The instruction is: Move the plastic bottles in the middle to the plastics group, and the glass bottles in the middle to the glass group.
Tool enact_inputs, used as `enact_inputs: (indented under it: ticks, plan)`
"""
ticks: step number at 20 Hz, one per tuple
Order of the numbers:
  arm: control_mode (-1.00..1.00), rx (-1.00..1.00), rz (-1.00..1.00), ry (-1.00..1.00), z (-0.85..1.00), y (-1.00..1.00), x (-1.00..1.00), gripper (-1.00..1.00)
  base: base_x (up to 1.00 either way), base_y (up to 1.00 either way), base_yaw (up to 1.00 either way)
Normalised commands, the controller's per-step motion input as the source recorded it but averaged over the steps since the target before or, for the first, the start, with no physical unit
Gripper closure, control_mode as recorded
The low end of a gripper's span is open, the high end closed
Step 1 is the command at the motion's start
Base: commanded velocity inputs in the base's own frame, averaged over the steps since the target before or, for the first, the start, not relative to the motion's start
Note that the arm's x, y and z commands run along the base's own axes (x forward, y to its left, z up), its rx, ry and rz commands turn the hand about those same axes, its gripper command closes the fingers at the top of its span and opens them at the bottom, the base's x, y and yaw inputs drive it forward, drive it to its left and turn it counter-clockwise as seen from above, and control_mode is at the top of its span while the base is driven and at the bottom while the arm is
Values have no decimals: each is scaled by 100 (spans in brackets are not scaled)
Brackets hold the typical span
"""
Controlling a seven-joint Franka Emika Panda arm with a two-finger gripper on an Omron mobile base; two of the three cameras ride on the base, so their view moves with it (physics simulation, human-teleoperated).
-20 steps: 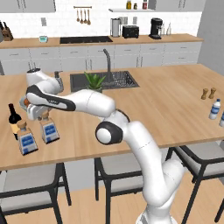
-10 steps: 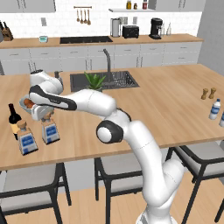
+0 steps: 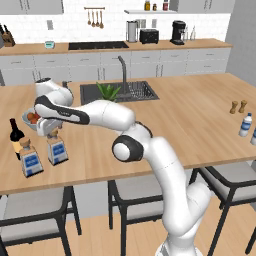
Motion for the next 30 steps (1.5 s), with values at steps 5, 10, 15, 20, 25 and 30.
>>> enact_inputs:
  ticks: [5,10,15,20,25,30]
  plan:
    - [-100,0,3,0,36,15,-26,-100,0,0,0]
    - [-100,0,-3,0,22,-37,-49,-100,0,0,0]
    - [-100,1,-8,0,4,-75,-61,-100,0,0,0]
    - [-100,8,-6,-1,-7,-100,-81,-100,0,0,0]
    - [-100,9,-6,-3,0,-100,-79,-100,0,0,0]
    - [-100,7,-5,0,0,-100,-62,-100,0,0,0]
